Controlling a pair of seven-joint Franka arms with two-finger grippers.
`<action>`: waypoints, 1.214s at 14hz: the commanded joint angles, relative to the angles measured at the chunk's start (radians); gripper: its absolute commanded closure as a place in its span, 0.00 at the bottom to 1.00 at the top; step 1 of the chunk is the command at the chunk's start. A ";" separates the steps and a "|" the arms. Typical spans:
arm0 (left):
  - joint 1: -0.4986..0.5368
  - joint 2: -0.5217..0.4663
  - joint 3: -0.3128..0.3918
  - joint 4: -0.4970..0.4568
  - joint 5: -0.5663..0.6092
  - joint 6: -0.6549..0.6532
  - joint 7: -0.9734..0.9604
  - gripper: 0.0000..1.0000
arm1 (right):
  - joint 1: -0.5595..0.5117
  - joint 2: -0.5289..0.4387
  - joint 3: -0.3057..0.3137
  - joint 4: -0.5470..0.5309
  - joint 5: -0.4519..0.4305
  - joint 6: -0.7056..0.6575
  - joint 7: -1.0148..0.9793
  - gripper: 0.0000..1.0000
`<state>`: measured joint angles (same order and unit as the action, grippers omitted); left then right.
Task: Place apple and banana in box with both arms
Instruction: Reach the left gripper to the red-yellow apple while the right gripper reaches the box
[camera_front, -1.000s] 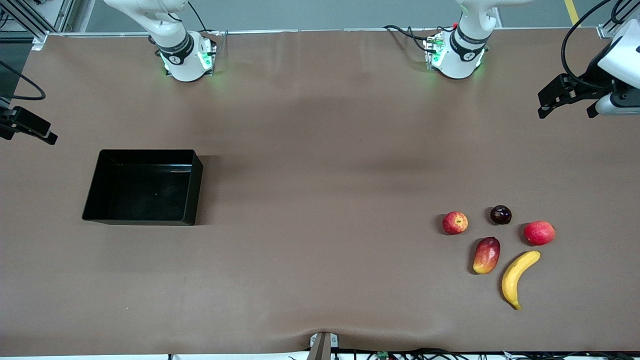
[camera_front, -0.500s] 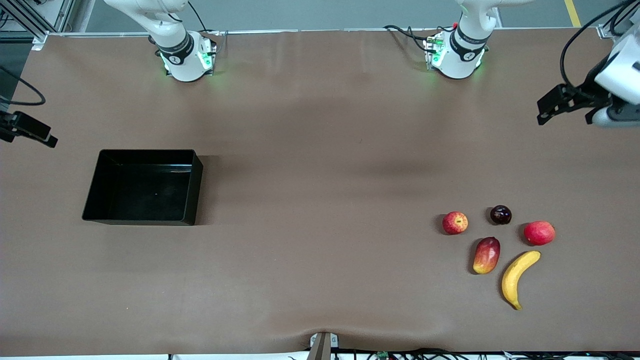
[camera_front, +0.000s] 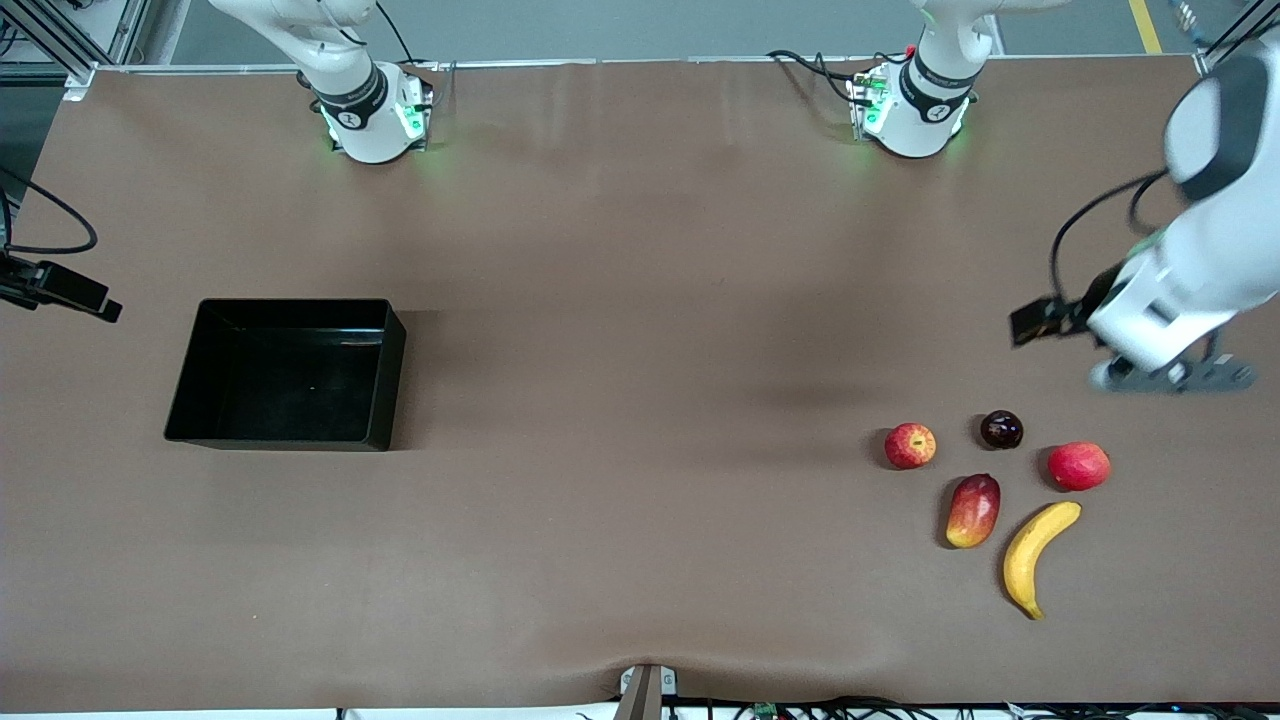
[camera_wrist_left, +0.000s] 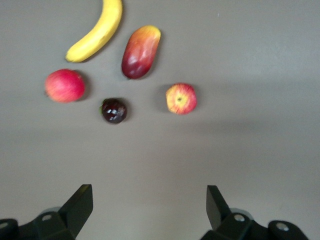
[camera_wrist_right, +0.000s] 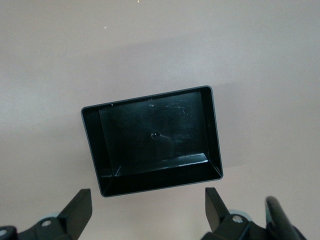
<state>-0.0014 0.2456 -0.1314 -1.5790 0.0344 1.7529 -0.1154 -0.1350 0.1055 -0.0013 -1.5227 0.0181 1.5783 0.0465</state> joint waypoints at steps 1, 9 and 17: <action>-0.016 0.116 -0.004 0.004 0.033 0.126 -0.023 0.00 | -0.028 0.123 0.011 0.021 -0.015 0.003 -0.005 0.00; -0.019 0.251 -0.011 -0.176 0.033 0.494 -0.023 0.00 | -0.150 0.290 0.012 -0.013 -0.081 0.083 -0.051 0.00; -0.019 0.336 -0.011 -0.202 0.032 0.563 -0.023 0.00 | -0.273 0.384 0.015 -0.152 -0.078 0.353 -0.182 0.00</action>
<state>-0.0182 0.5699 -0.1408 -1.7791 0.0505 2.2868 -0.1235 -0.3654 0.4841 -0.0082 -1.6079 -0.0530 1.8710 -0.1119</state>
